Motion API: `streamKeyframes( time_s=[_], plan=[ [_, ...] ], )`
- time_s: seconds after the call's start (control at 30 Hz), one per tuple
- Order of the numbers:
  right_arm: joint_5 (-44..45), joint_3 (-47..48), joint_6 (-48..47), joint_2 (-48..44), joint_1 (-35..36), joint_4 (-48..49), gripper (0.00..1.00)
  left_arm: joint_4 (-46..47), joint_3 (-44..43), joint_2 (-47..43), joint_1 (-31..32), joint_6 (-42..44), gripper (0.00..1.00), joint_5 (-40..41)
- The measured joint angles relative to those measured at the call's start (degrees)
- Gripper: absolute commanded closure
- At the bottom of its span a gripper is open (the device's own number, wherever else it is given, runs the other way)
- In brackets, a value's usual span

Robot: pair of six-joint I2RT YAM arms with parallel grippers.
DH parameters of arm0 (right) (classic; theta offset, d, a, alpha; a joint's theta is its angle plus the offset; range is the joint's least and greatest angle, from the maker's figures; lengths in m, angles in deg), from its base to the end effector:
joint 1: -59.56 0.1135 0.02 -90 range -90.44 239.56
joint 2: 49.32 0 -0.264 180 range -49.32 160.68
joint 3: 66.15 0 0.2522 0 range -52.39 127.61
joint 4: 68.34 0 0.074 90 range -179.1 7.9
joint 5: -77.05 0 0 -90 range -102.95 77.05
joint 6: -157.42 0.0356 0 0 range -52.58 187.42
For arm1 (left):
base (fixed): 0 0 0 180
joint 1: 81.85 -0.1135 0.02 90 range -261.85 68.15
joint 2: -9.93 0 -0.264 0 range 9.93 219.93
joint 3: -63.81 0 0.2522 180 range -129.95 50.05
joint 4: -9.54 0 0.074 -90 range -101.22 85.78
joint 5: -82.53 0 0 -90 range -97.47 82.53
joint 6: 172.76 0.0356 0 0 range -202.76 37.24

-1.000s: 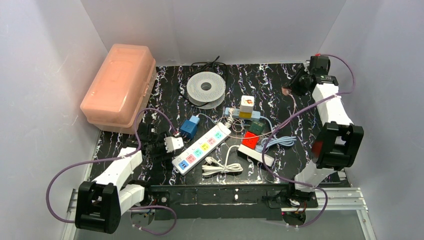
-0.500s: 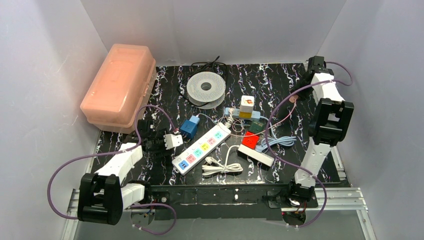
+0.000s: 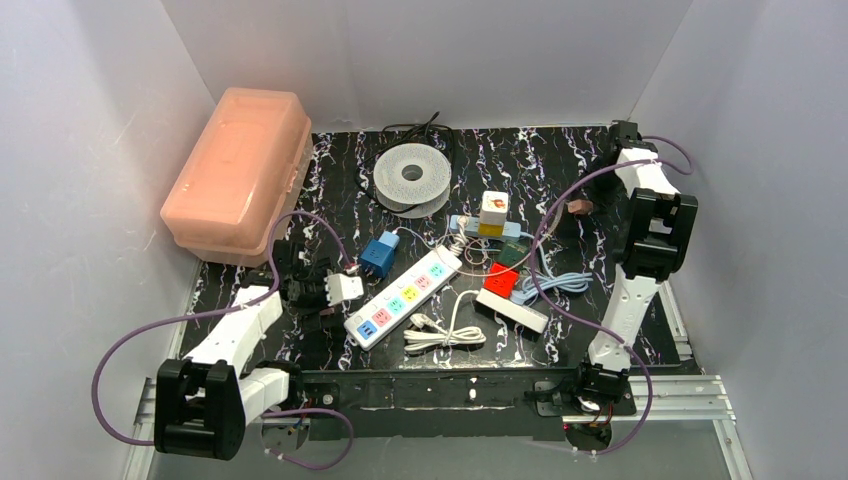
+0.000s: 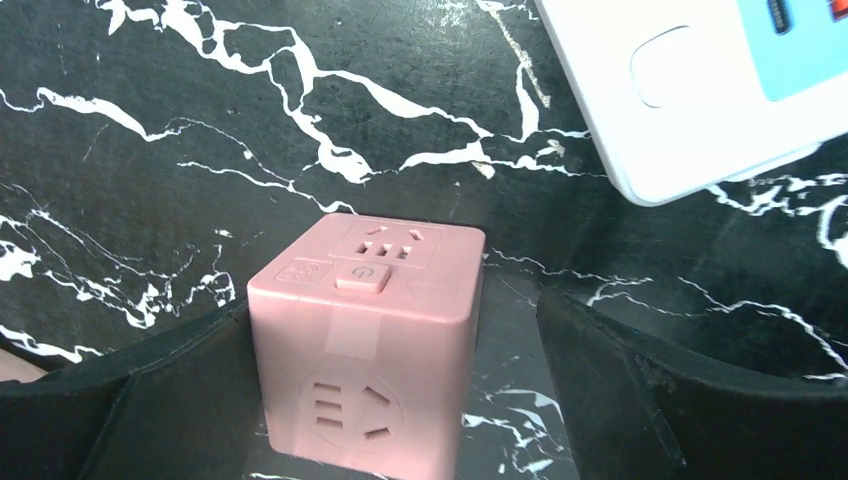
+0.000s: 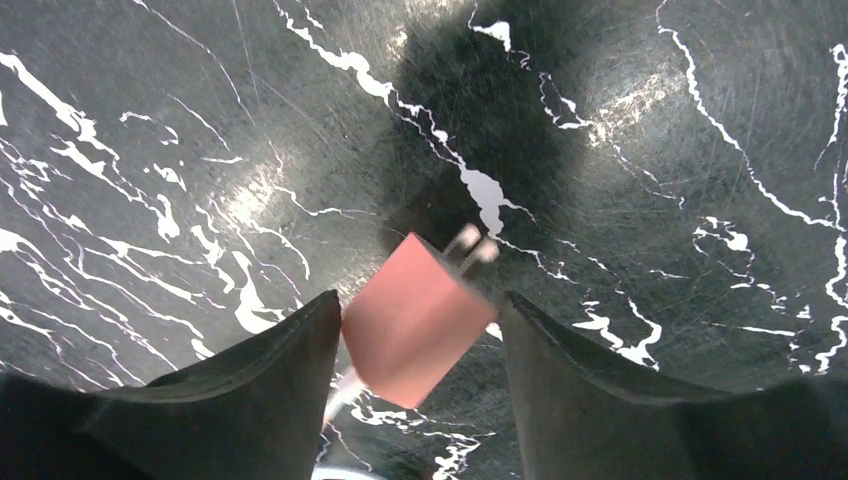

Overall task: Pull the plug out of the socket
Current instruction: Place the socket at the center of the board.

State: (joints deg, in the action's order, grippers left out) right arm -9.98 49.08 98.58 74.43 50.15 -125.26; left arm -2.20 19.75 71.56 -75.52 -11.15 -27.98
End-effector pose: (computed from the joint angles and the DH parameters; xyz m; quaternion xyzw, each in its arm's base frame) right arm 0.4551 -0.0773 0.1960 0.3438 0.9143 0.0152 0.2136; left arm 0.2258 -0.0376 0.2171 0.6040 0.6037 0.1388 0.5015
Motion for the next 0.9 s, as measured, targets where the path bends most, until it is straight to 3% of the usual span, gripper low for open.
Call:
streamKeyframes(
  time_s=[0.17, 0.33, 0.5, 0.67, 0.9],
  plan=[
    [0.8, 1.3, -1.3, 0.1, 0.5, -2.2, 0.19, -6.1, -4.5, -0.3, 0.0, -3.1, 0.02, -0.6],
    [5.1, 2.5, -3.0, -2.0, 3.0, -3.5, 0.15, -11.1, -12.3, 0.0, 0.0, -8.9, 0.02, -2.1],
    [8.3, -2.2, -3.1, -13.6, 7.6, -2.0, 0.13, -16.6, -20.6, 2.4, 0.0, -15.8, 0.02, -2.9],
    [12.7, -2.8, -4.3, -26.6, 15.8, 0.6, 0.12, -20.2, -25.9, 3.3, 0.0, -21.9, 0.02, -3.9],
    [18.6, -4.8, -10.0, -37.7, 34.3, 4.0, 0.12, -22.6, -27.1, 0.7, 0.0, -24.6, 0.02, -7.0]
  ],
)
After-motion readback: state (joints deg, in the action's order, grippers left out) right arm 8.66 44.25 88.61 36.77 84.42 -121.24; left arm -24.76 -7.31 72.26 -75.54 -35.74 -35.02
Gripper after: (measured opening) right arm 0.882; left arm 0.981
